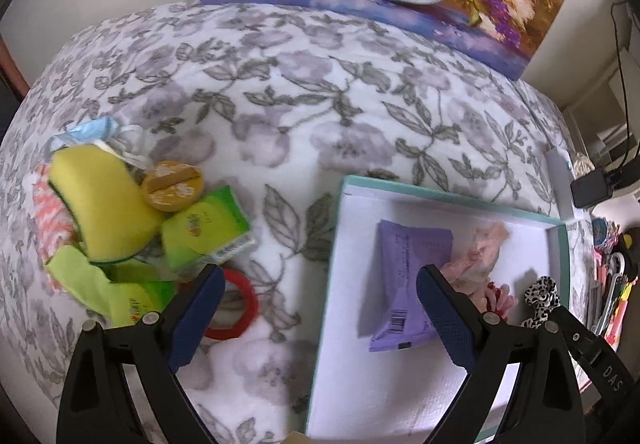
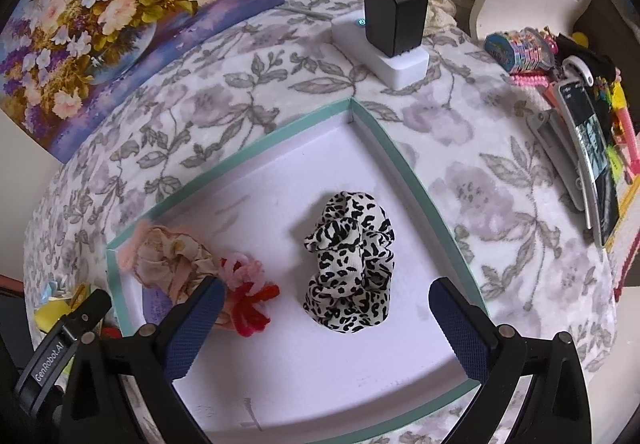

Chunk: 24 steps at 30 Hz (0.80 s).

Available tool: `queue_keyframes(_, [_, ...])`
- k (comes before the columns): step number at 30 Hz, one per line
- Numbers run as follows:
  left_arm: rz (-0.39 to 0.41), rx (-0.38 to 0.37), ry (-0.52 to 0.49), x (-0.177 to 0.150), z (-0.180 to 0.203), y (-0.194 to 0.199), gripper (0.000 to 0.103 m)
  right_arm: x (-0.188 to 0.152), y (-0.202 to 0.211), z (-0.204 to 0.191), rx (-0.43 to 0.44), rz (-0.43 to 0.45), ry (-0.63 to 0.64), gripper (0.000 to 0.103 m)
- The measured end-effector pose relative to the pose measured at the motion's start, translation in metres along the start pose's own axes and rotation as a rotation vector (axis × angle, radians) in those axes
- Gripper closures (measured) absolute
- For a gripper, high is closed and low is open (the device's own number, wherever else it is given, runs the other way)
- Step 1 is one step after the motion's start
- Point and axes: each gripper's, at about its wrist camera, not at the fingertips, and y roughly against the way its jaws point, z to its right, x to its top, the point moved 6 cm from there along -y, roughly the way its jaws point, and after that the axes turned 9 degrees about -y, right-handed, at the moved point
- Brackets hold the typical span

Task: Organize soft objects
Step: 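Move both open tools back toward the remaining pile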

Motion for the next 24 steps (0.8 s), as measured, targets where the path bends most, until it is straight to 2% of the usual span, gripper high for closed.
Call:
queue_keyframes(8, [0.068,0.047,0.041,0.006,-0.035,0.033,0.006,-0.008,0.028,-0.032,0.026,0.063,0.094,0.000])
queue_keyframes(14, [0.091,0.125,0.094,0.003,-0.080,0.056,0.006,-0.020,0.046,-0.062,0.053,0.089,0.160,0.000])
queue_keyframes(16, [0.101,0.151,0.131,0.000,-0.099,0.063,0.006,-0.026,0.051,-0.074,0.069,0.092,0.192,0.000])
queue_keyframes(20, [0.114,0.148,0.188,-0.005,-0.127,0.071,0.006,-0.041,0.056,-0.098,0.113,0.079,0.228,0.000])
queue_keyframes(24, [0.124,0.181,0.216,-0.010,-0.151,0.078,0.006,-0.058,0.055,-0.123,0.137,0.056,0.257,0.000])
